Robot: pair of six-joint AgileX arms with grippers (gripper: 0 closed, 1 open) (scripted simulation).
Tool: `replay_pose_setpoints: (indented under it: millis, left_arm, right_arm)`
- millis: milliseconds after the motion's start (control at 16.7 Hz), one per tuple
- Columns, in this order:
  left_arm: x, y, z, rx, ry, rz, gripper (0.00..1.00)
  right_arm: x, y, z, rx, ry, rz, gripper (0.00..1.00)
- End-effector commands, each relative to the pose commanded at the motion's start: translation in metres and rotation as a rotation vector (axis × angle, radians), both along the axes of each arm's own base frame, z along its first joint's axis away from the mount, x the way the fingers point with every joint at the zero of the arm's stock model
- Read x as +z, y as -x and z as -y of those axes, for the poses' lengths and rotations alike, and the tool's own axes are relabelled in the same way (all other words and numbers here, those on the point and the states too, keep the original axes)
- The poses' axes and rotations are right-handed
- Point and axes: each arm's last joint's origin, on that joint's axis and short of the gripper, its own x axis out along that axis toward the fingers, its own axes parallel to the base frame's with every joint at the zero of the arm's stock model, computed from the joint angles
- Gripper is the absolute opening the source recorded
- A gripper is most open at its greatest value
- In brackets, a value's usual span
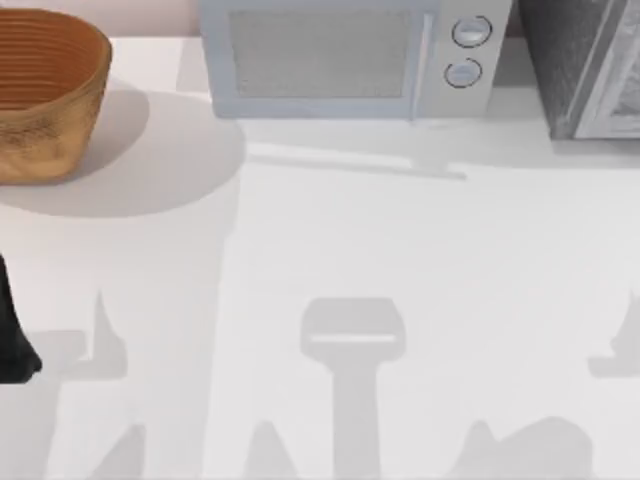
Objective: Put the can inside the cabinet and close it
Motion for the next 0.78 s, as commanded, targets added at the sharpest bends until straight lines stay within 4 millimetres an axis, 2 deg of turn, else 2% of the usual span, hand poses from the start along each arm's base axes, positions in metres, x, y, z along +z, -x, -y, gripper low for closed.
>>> replay_pose_setpoints:
  millis: [480,600,780]
  left_arm:
    - [0.000,0.000,0.000,0.000,0.000,0.000,1.00]
    - [0.000,0.000,0.000,0.000,0.000,0.000,1.00]
    - [0.000,0.000,0.000,0.000,0.000,0.000,1.00]
  right_arm:
    - [-0.001,0.001,0.000,-0.001,-0.003,-0.004,0.00]
    - [0.012,0.001,-0.001,-0.002,-0.003,-0.017,0.00]
    - [0.051,-0.002,-0.003,-0.002,-0.002,-0.033,0.00]
